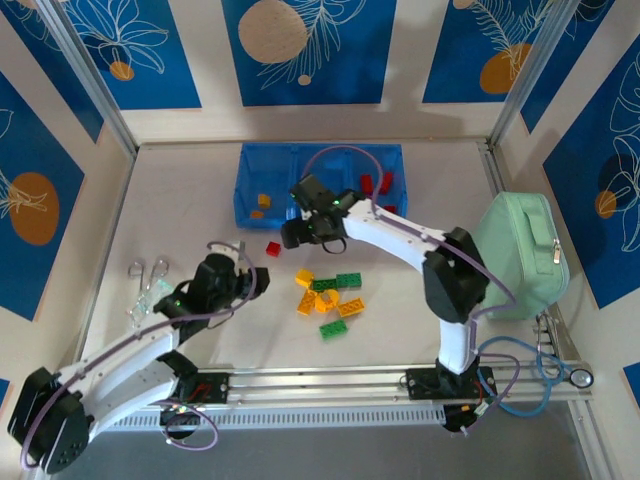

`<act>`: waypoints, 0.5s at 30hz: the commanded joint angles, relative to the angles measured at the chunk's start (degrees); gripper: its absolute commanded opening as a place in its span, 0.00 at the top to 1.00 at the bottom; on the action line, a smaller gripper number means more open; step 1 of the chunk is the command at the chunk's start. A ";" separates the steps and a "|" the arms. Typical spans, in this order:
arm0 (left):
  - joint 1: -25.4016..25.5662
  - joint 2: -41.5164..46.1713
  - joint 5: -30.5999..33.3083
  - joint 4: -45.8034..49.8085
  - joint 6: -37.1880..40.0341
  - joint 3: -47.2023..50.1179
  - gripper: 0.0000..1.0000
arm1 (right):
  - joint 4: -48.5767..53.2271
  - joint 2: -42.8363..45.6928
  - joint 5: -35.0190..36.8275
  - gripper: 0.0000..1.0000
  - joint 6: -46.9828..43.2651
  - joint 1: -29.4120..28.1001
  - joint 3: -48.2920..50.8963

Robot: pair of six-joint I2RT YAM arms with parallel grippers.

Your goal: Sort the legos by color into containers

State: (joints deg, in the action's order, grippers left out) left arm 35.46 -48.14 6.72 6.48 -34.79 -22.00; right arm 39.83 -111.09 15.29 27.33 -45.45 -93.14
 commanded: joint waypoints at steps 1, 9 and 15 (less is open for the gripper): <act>0.28 4.00 1.06 1.49 -7.04 4.87 0.38 | 7.89 -5.77 -2.08 0.18 -3.33 -1.41 -8.36; 1.19 14.02 3.94 10.08 -7.64 8.24 0.38 | 14.40 -18.36 -4.00 0.20 -1.96 -3.20 -23.93; 1.15 16.75 3.94 11.42 -8.01 9.49 0.38 | 19.63 -25.87 -2.85 0.22 0.37 -4.18 -33.76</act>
State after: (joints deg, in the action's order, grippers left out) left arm 36.29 -31.94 9.67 15.73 -41.80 -13.52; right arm 54.63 -134.63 13.41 26.17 -49.19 -123.37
